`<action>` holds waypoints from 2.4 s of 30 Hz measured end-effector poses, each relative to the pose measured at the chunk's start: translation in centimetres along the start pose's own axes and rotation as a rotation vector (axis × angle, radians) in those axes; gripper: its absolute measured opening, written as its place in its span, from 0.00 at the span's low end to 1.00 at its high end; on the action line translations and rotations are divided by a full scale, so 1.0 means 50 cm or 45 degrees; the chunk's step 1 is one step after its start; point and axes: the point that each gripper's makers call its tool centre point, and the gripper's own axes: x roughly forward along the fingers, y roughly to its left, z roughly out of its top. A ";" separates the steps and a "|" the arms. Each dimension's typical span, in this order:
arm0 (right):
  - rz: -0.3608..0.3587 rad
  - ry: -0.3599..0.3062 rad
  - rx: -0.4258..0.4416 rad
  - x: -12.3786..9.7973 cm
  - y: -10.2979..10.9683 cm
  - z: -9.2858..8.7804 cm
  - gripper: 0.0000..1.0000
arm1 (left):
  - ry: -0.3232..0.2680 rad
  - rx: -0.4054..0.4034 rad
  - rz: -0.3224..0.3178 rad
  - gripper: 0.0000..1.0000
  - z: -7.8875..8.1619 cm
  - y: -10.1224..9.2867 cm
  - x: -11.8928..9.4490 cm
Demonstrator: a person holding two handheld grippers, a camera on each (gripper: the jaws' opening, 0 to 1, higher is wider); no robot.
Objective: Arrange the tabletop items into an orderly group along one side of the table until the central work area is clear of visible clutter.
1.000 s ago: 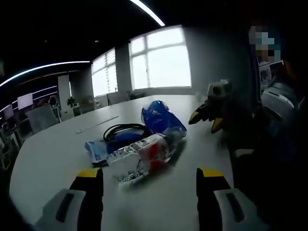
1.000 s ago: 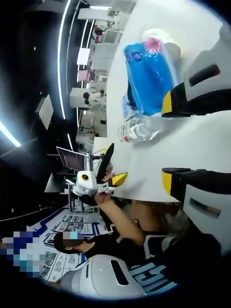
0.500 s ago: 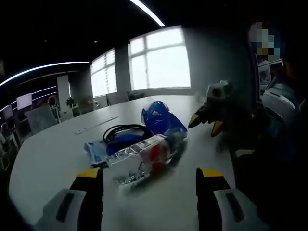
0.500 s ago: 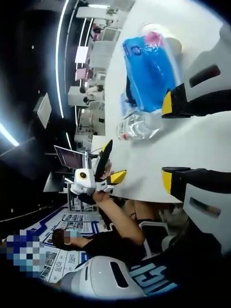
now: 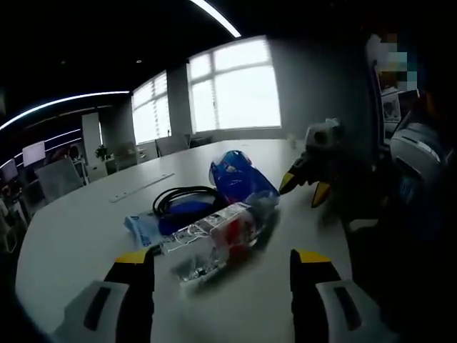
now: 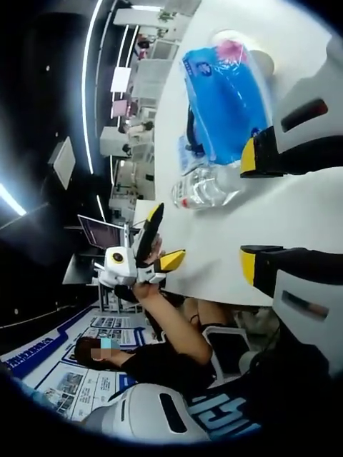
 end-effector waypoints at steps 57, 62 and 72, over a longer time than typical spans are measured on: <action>-0.172 0.054 -0.029 0.049 -0.065 -0.014 0.25 | 0.088 0.057 -0.082 0.68 -0.003 0.029 0.060; -0.171 0.054 -0.027 0.052 -0.065 -0.015 0.25 | 0.086 0.056 -0.079 0.67 -0.004 0.031 0.058; -0.173 0.057 -0.033 0.063 -0.070 -0.015 0.25 | 0.093 0.049 -0.082 0.67 -0.013 0.034 0.060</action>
